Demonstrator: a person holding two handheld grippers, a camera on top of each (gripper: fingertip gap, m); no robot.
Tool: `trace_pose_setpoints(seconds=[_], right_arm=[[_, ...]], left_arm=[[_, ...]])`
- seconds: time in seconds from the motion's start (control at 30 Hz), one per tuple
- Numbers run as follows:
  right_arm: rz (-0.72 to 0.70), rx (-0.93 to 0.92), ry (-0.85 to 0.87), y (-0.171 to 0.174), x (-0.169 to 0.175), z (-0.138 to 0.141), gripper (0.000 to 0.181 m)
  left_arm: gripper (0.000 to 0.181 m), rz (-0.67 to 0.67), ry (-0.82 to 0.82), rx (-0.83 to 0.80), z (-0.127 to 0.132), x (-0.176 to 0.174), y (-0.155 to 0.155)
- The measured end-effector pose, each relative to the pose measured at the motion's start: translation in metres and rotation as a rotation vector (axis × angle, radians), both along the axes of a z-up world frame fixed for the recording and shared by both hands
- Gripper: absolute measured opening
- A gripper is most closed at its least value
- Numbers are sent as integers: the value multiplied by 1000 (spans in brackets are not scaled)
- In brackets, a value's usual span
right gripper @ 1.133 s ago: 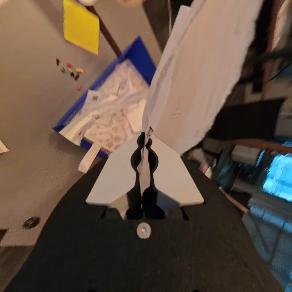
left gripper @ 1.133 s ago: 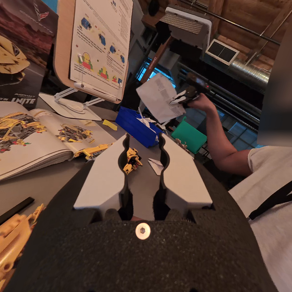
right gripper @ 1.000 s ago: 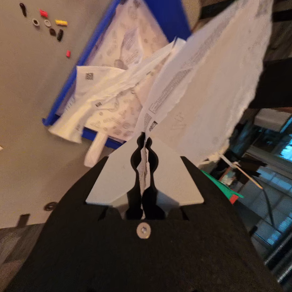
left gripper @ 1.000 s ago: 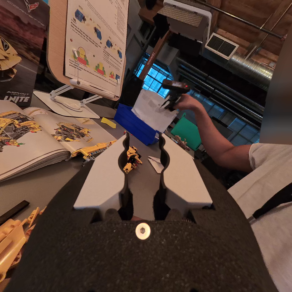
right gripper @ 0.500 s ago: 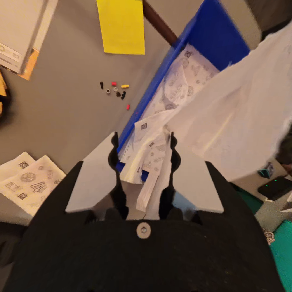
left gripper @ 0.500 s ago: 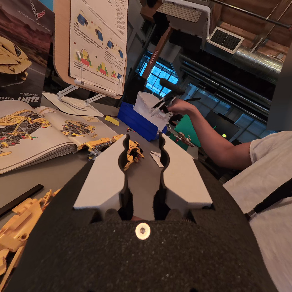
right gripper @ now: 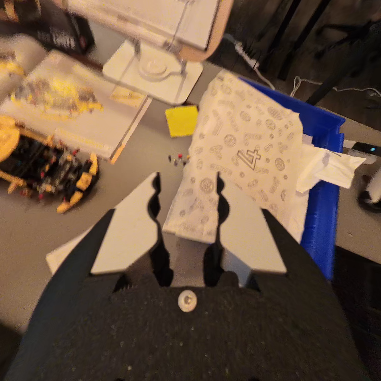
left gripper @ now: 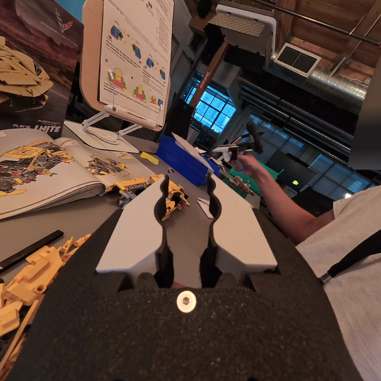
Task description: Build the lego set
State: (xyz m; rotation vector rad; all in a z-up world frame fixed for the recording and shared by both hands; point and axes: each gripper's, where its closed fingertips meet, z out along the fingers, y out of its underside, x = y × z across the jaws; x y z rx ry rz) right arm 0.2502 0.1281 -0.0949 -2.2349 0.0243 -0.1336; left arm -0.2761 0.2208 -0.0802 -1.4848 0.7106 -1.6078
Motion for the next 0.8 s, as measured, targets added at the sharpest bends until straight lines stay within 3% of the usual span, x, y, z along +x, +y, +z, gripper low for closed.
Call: trace_pose_setpoints(seconds=[0.03, 0.1, 0.2, 0.3, 0.43, 0.53, 0.6, 0.7, 0.8], right_arm=[[-21, 88, 55, 10, 10, 2, 35], [-41, 148, 101, 31, 30, 2, 29], [15, -57, 50, 60, 46, -43, 38], [-52, -208, -102, 63, 90, -79, 24], [-105, -349, -166, 58, 132, -106, 9], [-107, -379, -221, 62, 148, -117, 9], [-89, -407, -156, 62, 147, -131, 16], [-62, -287, -35, 64, 130, -111, 38], [-36, -79, 70, 43, 93, -53, 55]], left_arm=[[37, -1, -3, -3, 2, 1, 1], [37, -9, -11, -4, 7, 5, 3], [37, -10, -11, 20, 16, 13, -1], [37, -2, 7, 41, 18, 20, -6], [37, 5, 35, 48, 16, 29, -11], [37, -11, 37, 42, 18, 35, -15], [37, -18, 48, 48, 19, 38, -18], [37, -11, 67, 57, 19, 39, -22], [37, -1, 103, 58, 12, 39, -26]])
